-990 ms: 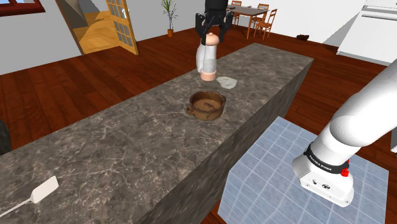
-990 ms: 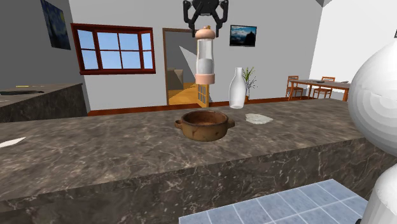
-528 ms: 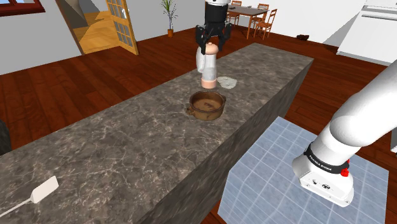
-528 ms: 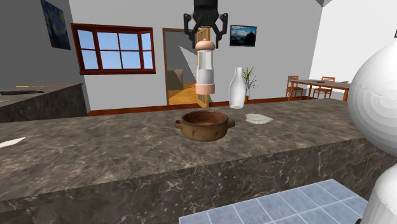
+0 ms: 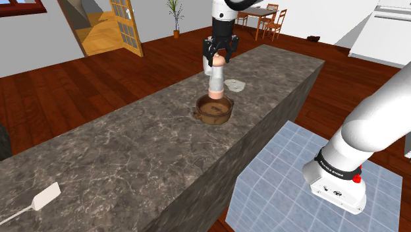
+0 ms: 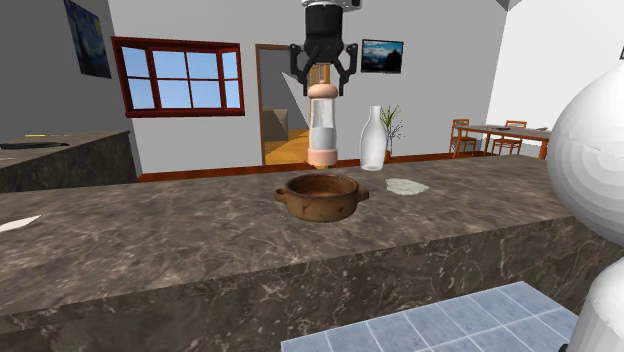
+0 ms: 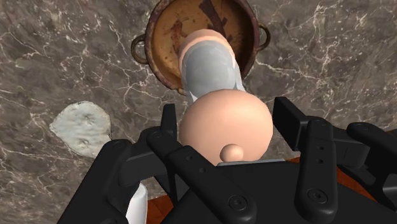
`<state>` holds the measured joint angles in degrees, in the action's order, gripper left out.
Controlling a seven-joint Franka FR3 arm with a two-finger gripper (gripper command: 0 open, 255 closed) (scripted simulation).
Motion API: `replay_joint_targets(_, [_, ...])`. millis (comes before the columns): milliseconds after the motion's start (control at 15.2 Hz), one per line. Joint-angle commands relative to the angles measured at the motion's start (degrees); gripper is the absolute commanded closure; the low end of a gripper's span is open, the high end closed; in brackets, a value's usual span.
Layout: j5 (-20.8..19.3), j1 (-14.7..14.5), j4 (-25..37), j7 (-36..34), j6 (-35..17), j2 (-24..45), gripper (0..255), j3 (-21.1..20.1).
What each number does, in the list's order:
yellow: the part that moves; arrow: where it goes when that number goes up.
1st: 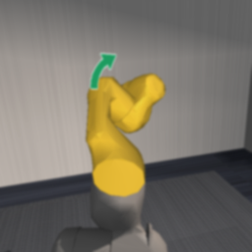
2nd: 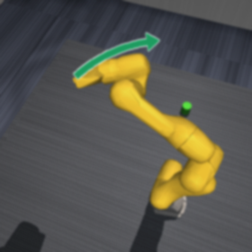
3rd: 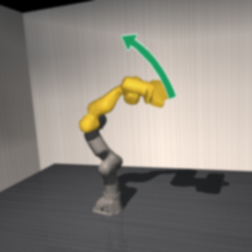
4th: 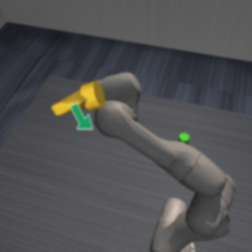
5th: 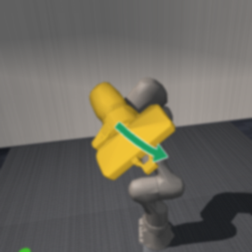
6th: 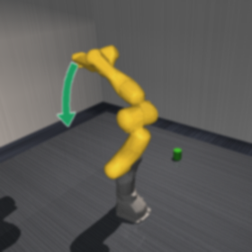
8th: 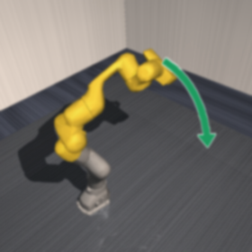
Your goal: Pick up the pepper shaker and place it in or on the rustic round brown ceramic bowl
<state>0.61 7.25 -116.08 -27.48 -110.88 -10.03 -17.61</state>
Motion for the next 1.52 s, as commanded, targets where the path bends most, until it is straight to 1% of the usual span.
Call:
replay_joint_targets(0, [-0.07,-0.04,-1.48,-0.15,-1.74,0.23,255,-0.10])
replay_joint_targets(528, [-0.43,-0.09,-6.22,-0.62,-7.59,1.39,255,-0.36])
replay_joint_targets(1056, [-0.43,-0.09,-6.22,-0.62,-7.59,1.39,255,-0.36])
replay_joint_targets(1122, [-0.43,-0.09,-6.22,-0.62,-7.59,1.39,0,-0.36])
replay_joint_targets(1452, [-0.43,-0.09,-6.22,-0.62,-7.59,1.39,0,-0.36])
